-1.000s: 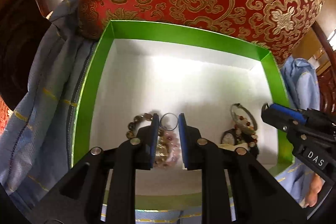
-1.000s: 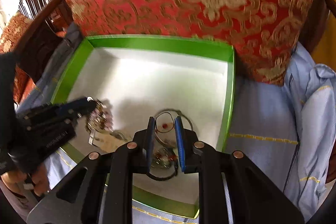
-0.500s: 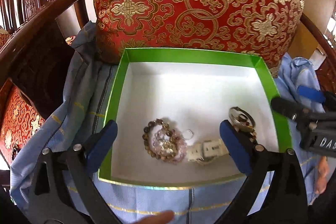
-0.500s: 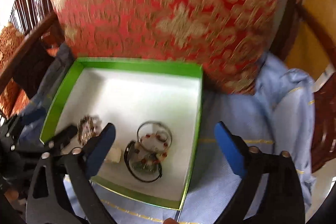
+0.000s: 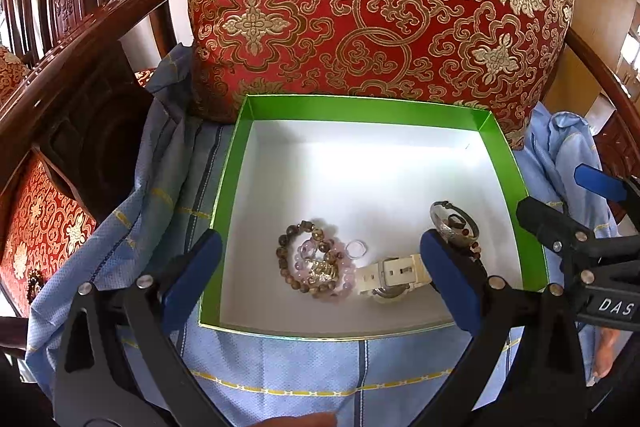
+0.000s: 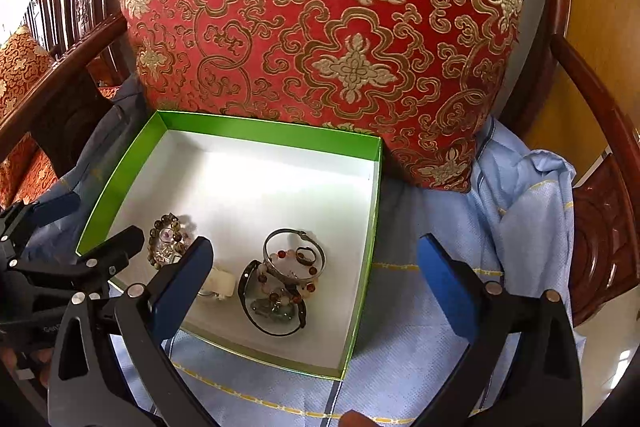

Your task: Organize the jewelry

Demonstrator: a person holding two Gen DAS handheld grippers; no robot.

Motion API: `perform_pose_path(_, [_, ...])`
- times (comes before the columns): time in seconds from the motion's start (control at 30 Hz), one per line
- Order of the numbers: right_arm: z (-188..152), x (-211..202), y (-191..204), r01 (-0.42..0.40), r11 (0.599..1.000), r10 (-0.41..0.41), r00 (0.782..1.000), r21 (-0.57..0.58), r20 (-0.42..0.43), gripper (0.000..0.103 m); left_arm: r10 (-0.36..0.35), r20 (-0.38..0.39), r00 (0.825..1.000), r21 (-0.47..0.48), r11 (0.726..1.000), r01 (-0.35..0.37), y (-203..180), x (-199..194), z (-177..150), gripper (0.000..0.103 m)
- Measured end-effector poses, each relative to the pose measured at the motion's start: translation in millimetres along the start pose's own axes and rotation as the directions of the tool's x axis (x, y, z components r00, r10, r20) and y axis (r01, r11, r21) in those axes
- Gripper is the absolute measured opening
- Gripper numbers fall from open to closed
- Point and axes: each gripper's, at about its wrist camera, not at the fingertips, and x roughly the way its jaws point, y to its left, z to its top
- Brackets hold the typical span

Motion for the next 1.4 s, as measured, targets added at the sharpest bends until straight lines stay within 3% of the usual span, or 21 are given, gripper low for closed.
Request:
perform_pose_path(0.4, [-4.6,2.8,2.9,0.064,0.996,-0.064,0.998,-0.070,0.005,0.100,0.030,-0.017,0.999,0.051,0.998,-0.029,-4.7,4.2,-1.8,0.098])
perform_pose_path(1.4, [-5.8,3.3,0.5,0.076,0.995,-0.077,0.997,-0.067,-0.008,0.100,0.050,-0.053,0.997,0.044,0.998,-0.048,-7.9,10.0,-2.7,0.098])
